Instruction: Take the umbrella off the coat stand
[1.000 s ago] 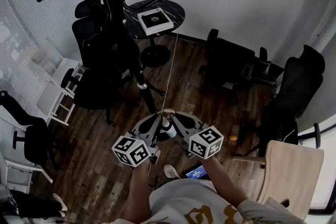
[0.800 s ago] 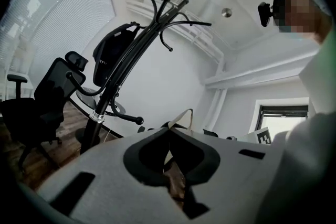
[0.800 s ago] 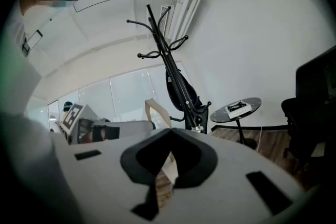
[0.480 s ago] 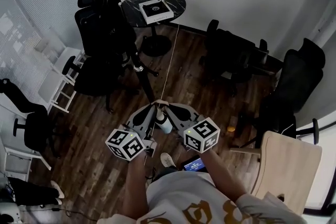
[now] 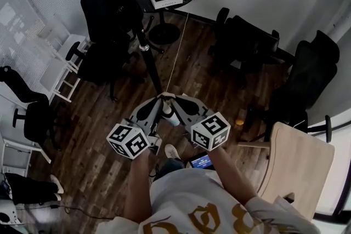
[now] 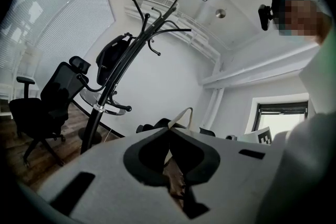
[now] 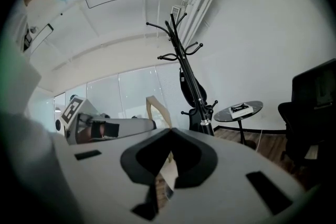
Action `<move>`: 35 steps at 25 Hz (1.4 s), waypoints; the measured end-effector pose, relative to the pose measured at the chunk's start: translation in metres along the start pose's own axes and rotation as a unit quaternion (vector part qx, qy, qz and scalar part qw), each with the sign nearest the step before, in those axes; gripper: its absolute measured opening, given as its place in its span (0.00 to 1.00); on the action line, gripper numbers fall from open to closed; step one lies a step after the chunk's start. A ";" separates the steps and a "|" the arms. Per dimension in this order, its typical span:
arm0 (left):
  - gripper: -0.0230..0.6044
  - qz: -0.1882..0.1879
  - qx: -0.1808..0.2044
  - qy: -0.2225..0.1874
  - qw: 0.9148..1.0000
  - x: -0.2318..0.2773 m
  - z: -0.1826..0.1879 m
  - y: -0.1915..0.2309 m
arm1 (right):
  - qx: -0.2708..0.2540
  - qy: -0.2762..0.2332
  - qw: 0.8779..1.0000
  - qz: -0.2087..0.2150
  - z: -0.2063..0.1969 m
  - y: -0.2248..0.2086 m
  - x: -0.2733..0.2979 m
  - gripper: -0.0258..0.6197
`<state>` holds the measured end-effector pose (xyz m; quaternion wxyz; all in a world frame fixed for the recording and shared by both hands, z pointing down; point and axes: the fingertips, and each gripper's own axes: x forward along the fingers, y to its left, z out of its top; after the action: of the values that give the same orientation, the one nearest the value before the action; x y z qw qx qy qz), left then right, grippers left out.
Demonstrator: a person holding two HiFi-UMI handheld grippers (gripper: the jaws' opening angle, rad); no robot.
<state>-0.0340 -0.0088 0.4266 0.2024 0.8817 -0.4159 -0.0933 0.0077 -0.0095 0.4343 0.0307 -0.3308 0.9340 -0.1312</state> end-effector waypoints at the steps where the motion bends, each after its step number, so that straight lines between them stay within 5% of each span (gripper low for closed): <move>1: 0.07 0.000 0.002 0.001 1.000 -0.002 -0.003 -0.004 | 0.000 0.000 1.000 0.000 -0.001 0.002 -0.005 0.06; 35: 0.07 0.000 0.017 -0.001 1.000 -0.017 -0.023 -0.042 | 0.000 -0.002 1.000 -0.012 -0.008 0.013 -0.050 0.06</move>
<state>-0.0077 0.0351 0.4288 0.1873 0.8849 -0.4176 -0.0872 0.0375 0.0337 0.4371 0.0312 -0.3419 0.9300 -0.1309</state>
